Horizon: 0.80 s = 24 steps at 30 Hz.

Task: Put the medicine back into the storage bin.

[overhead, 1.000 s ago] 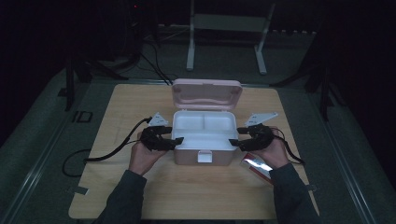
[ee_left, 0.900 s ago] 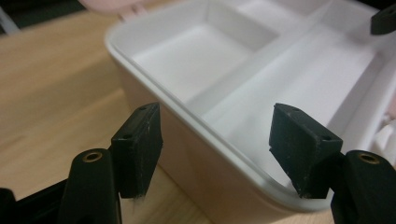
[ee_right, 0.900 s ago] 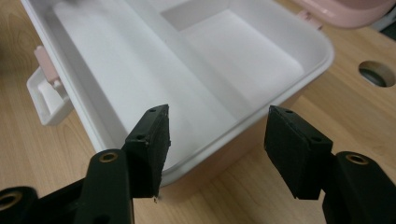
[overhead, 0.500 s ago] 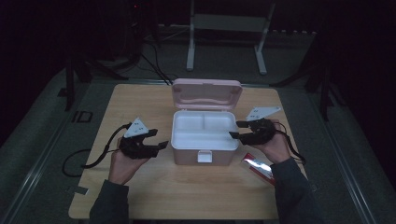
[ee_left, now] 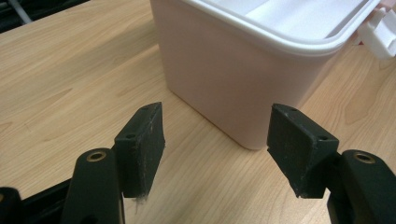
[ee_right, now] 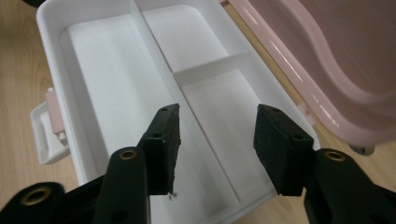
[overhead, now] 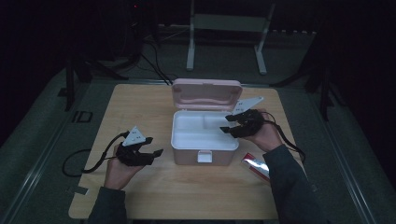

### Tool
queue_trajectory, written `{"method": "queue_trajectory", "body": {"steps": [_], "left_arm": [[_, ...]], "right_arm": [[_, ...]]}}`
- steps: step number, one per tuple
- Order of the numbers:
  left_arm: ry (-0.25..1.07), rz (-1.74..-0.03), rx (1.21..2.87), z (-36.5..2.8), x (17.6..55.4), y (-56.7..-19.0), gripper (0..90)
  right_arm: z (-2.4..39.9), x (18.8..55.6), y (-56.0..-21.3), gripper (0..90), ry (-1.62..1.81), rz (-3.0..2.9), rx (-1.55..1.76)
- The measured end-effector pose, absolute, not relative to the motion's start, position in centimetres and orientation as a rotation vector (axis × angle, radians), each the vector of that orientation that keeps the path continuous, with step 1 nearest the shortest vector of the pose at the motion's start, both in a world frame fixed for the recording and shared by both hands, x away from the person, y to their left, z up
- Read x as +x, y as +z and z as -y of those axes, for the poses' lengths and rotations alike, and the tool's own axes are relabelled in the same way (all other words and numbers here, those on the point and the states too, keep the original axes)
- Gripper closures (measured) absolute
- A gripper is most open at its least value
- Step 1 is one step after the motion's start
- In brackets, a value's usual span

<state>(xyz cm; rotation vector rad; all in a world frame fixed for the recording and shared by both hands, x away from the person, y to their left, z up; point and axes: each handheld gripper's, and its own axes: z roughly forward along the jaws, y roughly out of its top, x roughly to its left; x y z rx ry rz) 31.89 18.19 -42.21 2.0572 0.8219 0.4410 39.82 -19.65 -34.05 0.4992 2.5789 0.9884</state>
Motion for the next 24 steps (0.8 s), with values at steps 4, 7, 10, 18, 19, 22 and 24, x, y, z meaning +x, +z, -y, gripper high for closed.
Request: {"method": "queue_trajectory", "body": {"steps": [4, 7, 10, 18, 19, 22, 24], "left_arm": [[0.44, -0.821, 2.068, -18.1, 32.0, -42.3, 36.4], [0.426, -0.814, 2.076, -17.7, 31.9, -42.6, 36.9], [0.419, -0.806, 2.106, -17.4, 32.0, -42.9, 36.9], [0.402, -0.795, 2.114, -17.1, 31.8, -43.0, 37.4], [0.401, -0.794, 2.113, -17.1, 31.8, -43.0, 37.4], [0.401, -0.792, 2.121, -17.0, 31.7, -43.1, 37.4], [0.399, -0.791, 2.123, -17.0, 31.7, -43.1, 37.4]], "right_arm": [[18.5, 40.2, -33.2, 54.6, 0.917, -2.613, 0.419], [17.7, 40.9, -32.7, 55.6, 0.88, -2.643, 0.389], [16.6, 41.5, -32.5, 56.3, 0.829, -2.696, 0.354], [13.7, 42.8, -33.0, 57.0, 0.627, -2.811, 0.212], [13.4, 42.9, -33.1, 58.4, 0.603, -2.833, 0.19], [12.4, 43.1, -33.0, 62.5, 0.525, -2.865, 0.137], [12.1, 43.2, -32.9, 63.6, 0.508, -2.875, 0.127]]}}
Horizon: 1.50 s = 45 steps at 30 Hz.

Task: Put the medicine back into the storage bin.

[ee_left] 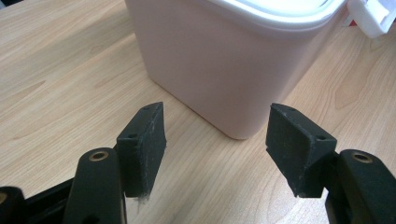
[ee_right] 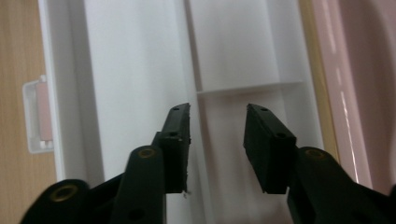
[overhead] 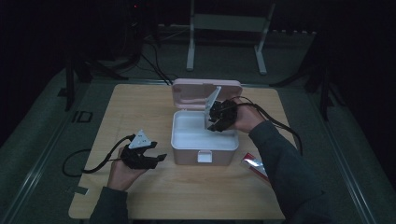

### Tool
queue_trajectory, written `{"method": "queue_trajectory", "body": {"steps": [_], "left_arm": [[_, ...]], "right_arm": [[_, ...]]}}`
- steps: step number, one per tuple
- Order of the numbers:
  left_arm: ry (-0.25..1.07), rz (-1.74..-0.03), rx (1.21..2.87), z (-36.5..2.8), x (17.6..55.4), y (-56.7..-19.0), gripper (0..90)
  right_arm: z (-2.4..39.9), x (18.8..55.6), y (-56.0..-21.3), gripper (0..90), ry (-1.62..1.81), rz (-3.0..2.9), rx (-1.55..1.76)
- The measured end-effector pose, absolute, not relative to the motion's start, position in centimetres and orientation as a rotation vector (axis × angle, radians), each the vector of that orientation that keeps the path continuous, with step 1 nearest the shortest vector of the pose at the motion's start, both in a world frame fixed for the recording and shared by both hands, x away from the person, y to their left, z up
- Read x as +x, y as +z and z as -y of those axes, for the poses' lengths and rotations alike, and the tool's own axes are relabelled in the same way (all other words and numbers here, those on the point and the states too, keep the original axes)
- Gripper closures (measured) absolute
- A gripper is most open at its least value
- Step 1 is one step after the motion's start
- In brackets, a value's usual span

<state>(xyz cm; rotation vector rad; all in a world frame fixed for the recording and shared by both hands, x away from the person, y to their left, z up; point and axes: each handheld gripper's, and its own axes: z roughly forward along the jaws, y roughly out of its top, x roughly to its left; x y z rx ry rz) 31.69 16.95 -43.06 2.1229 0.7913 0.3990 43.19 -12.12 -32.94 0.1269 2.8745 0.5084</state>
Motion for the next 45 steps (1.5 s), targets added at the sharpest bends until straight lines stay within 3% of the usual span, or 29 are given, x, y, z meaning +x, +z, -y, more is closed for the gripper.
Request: {"method": "queue_trajectory", "body": {"steps": [21, 45], "left_arm": [[0.391, -0.791, 2.142, -16.9, 31.8, -43.4, 37.5], [0.388, -0.788, 2.144, -16.9, 31.8, -43.4, 37.7]], "right_arm": [[7.4, 45.0, -34.9, 87.5, 0.043, -3.082, 0.035], [6.5, 45.3, -35.4, 88.8, -0.043, -3.104, -0.077]]}}
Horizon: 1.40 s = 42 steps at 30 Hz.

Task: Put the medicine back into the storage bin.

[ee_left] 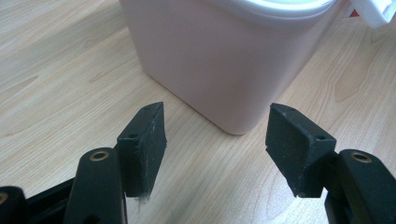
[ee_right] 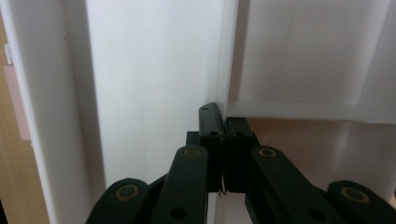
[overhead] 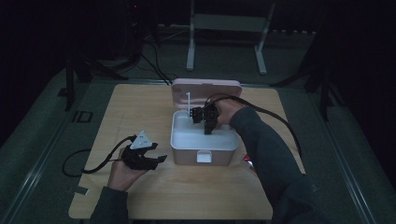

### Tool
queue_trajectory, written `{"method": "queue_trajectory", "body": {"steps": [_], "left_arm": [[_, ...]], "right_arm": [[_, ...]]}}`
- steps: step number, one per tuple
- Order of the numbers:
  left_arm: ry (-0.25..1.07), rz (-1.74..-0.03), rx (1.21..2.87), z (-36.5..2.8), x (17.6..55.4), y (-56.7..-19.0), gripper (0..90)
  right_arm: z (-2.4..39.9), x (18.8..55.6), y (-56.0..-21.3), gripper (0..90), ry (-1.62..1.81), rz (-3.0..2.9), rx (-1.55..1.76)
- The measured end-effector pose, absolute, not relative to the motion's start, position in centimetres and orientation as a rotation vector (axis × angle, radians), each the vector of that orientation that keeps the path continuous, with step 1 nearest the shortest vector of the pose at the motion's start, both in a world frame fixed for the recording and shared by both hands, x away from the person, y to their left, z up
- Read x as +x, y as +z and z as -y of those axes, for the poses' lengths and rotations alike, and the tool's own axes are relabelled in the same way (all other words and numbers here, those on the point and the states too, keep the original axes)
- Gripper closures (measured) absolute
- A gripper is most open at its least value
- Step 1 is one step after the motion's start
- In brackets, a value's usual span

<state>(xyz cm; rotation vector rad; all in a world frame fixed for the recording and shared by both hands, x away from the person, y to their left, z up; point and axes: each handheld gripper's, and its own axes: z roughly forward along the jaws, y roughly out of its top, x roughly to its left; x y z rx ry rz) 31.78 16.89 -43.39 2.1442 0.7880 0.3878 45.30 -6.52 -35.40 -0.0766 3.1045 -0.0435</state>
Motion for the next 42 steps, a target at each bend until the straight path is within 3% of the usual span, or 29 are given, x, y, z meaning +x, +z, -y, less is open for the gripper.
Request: {"method": "queue_trajectory", "body": {"steps": [26, 34, 42], "left_arm": [[0.38, -0.791, 2.14, -16.9, 31.8, -43.5, 37.7], [0.379, -0.792, 2.138, -17.0, 31.8, -43.5, 37.7], [0.381, -0.797, 2.14, -17.1, 31.9, -43.5, 37.7]], "right_arm": [[7.9, 44.9, -32.6, 89.7, 0.133, -3.079, -0.094], [11.5, 42.8, -30.6, 89.7, 0.24, -3.081, -0.08], [19.2, 41.8, -30.4, 89.6, 0.247, -3.074, 0.089]]}}
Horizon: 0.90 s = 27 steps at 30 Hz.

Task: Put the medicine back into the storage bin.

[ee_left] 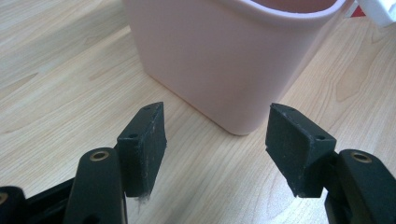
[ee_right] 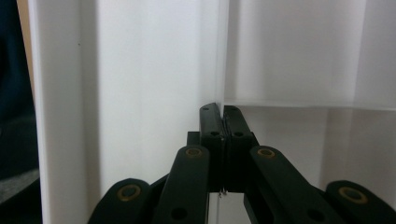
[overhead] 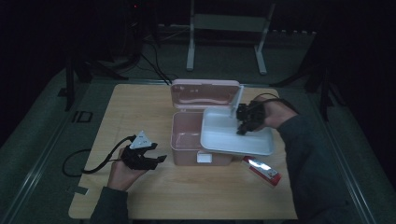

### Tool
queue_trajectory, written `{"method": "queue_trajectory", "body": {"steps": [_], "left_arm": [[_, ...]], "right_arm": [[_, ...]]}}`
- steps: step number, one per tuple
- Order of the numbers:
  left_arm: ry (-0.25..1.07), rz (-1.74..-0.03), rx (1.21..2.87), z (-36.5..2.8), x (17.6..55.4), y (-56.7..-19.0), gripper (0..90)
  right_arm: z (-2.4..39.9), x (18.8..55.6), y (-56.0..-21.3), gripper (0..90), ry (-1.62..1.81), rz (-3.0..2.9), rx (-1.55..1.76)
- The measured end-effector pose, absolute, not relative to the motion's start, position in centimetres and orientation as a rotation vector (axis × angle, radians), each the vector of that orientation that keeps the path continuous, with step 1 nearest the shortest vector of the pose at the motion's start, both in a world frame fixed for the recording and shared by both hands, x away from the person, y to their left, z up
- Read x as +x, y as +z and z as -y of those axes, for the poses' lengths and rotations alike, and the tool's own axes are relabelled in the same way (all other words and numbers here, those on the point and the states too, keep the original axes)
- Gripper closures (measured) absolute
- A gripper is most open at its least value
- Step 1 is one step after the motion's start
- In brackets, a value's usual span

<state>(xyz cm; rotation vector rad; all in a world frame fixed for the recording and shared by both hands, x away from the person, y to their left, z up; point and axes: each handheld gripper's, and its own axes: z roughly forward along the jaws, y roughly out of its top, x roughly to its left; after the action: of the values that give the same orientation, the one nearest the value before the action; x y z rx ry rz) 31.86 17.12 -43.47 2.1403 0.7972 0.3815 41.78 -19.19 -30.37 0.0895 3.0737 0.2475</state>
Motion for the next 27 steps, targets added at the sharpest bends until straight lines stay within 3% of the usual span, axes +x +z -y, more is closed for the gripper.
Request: {"method": "queue_trajectory", "body": {"steps": [7, 12, 18, 27], "left_arm": [[0.382, -0.807, 2.129, -17.5, 31.9, -43.4, 37.7], [0.381, -0.81, 2.134, -17.4, 31.9, -43.5, 37.7], [0.374, -0.812, 2.141, -17.1, 32.0, -43.7, 37.7], [0.378, -0.811, 2.141, -17.3, 32.0, -43.7, 37.7]], "right_arm": [[27.7, 40.8, -30.0, 89.6, 0.248, -3.055, 0.324], [32.3, 42.2, -31.2, 89.5, 0.252, -2.985, 0.593], [34.4, 44.8, -35.1, 89.5, 0.273, -2.939, 0.792], [33.3, 46.8, -40.3, 89.5, 0.174, -2.96, 0.882]]}}
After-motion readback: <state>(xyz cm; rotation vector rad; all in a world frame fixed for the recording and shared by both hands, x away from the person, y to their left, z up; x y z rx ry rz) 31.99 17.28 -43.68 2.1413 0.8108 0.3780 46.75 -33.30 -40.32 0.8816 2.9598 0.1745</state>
